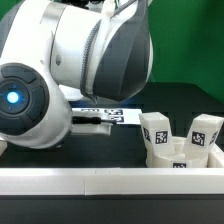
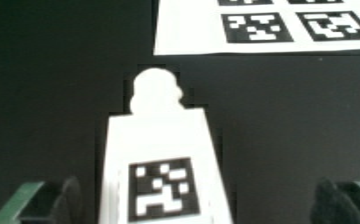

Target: Assemble stool

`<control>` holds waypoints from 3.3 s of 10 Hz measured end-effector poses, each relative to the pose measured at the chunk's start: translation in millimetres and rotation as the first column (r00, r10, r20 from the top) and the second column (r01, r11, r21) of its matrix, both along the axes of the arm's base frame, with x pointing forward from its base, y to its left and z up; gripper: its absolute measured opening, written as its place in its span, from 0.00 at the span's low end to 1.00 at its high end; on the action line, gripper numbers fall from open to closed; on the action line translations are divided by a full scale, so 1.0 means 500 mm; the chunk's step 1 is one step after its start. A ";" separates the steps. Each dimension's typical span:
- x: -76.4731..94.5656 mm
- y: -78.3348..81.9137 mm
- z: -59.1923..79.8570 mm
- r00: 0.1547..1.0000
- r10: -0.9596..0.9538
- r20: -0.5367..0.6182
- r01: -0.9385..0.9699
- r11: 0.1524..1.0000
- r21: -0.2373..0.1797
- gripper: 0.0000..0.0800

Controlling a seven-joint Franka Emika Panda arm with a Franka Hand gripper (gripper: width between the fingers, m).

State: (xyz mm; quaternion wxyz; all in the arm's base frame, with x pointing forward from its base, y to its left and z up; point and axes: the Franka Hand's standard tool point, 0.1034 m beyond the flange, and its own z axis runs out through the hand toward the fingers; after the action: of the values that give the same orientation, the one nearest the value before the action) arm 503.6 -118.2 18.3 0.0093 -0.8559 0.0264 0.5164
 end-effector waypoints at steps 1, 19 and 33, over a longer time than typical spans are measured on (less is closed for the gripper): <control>0.007 -0.002 -0.003 1.000 0.006 0.026 -0.006 1.000 -0.001 0.78; 0.080 0.131 0.151 0.949 -0.049 0.310 0.099 0.984 -0.146 0.42; 0.148 0.301 0.195 0.227 -0.025 0.974 0.222 0.975 -0.027 0.42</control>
Offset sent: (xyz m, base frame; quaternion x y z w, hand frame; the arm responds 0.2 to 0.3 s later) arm -0.0004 -0.0026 -0.0110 0.0008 0.0263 -0.0306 0.9992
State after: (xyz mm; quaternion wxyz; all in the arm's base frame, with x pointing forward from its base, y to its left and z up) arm 577.7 32.2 116.0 -0.0038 -0.9840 0.1237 -0.1282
